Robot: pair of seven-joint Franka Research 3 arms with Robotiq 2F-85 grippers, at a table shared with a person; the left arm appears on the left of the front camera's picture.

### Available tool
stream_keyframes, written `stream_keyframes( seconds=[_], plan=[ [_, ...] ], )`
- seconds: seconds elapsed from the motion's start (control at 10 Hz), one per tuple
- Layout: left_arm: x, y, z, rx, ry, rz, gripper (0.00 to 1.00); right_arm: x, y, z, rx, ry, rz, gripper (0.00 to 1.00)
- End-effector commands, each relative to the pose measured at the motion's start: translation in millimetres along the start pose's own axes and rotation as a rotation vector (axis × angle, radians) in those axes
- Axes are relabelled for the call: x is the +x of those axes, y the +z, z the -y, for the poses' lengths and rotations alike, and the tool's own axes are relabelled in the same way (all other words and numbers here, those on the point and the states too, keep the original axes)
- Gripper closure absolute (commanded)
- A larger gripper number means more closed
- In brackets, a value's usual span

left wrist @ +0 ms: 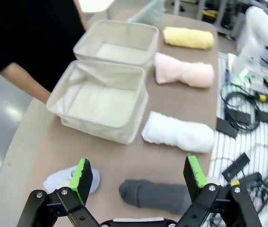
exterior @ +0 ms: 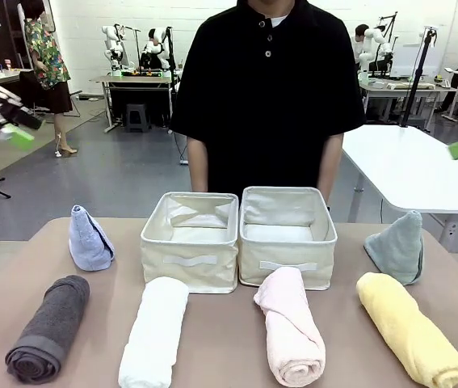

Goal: Sort the towels based on their folding style.
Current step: Pick up one triangle-folded towel and place it in the left Fabric basket.

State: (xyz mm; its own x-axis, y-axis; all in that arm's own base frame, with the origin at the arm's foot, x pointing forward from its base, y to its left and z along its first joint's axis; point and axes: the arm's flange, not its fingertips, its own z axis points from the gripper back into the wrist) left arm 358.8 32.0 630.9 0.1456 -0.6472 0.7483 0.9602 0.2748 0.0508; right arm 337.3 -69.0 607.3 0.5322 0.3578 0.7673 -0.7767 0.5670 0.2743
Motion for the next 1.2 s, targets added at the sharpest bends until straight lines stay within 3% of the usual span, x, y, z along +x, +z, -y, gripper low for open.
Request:
stream_keyframes(
  seconds=[0.0,0.6,0.9,1.1],
  plan=[
    [-12.7,21.9,-19.1,-0.009,0.014,-0.088,0.0,-8.5,16.2,22.9,0.043,-0.022,0.016,0.0],
    [-98.2,67.5,-34.3,0.027,0.128,-0.034,0.0,-44.6,48.6,81.4,0.19,0.001,0.137,0.0],
    [-115.2,79.0,-29.6,0.061,0.104,0.096,0.0,-55.0,58.6,96.2,0.228,0.017,0.228,0.0],
    [-123.7,80.8,-32.2,0.113,0.143,0.244,0.0,-63.9,66.3,103.2,0.216,-0.002,0.272,0.0]
  ],
)
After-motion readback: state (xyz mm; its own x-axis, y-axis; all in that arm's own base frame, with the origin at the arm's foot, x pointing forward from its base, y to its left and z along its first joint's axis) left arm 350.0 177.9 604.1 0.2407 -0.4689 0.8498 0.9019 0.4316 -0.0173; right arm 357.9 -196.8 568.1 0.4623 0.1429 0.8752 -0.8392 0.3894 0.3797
